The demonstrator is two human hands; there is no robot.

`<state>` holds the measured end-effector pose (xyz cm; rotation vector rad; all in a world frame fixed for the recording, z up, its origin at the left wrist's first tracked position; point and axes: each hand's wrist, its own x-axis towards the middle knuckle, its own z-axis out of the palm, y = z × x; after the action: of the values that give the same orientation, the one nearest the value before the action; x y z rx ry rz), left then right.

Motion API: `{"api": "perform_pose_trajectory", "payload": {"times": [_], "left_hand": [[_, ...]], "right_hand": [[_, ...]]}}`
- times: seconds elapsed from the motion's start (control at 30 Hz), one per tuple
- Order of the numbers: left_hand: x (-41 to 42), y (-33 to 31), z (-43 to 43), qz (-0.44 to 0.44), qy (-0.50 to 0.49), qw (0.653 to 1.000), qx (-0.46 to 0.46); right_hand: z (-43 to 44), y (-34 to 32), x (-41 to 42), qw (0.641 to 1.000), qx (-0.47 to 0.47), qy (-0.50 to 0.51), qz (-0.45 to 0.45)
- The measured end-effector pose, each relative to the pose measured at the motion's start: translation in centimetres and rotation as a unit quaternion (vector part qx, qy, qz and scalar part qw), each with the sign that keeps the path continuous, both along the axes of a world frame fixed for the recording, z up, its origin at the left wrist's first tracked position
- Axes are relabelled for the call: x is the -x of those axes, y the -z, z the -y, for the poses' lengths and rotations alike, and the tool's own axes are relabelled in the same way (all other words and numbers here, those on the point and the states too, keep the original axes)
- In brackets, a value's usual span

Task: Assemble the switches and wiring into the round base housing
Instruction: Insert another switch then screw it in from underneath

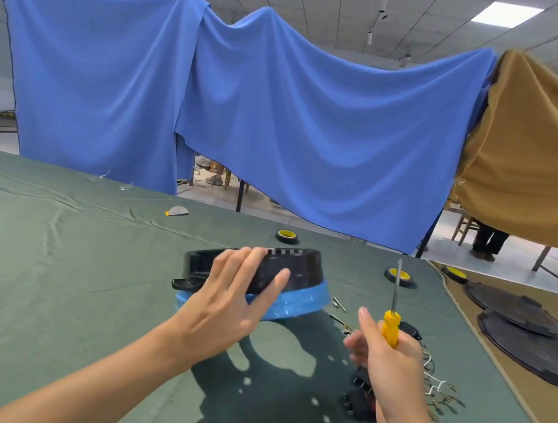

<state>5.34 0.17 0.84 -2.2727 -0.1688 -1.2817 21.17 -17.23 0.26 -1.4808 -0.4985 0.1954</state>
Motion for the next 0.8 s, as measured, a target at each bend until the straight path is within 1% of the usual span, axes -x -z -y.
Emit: {"api": "perform_pose_trajectory", "payload": {"times": [0.13, 0.2, 0.3, 0.4, 0.5, 0.6, 0.7, 0.8], "left_hand": [[0.4, 2.4, 0.6, -0.012, 0.029, 0.997, -0.069], [0.8, 3.5, 0.7, -0.013, 0.043, 0.995, -0.087], [1.4, 4.9, 0.6, -0.011, 0.050, 0.992, -0.116], [1.4, 5.9, 0.0, 0.012, 0.058, 0.992, -0.108], [1.5, 6.8, -0.8, 0.023, 0.079, 0.993, -0.083], [1.7, 7.1, -1.2, 0.013, 0.100, 0.992, -0.073], [1.9, 6.9, -0.9, 0.016, 0.125, 0.991, -0.033], [2.6, 6.4, -0.6, -0.022, 0.129, 0.991, -0.029]], "right_hand": [[-0.2, -0.5, 0.7, 0.999, 0.012, -0.003, 0.044], [-0.4, -0.3, 0.9, 0.995, 0.047, -0.013, 0.089], [-0.8, -0.9, 1.0, 0.979, 0.097, -0.037, 0.175], [-2.1, -1.7, 0.9, 0.955, 0.134, -0.074, 0.255], [-3.3, -1.6, 0.9, 0.929, 0.178, -0.095, 0.311], [-4.0, -1.3, 1.3, 0.929, 0.190, -0.098, 0.302], [-4.4, -0.9, 1.7, 0.929, 0.193, -0.087, 0.305], [-4.4, -0.4, 1.9, 0.925, 0.200, -0.082, 0.312]]}}
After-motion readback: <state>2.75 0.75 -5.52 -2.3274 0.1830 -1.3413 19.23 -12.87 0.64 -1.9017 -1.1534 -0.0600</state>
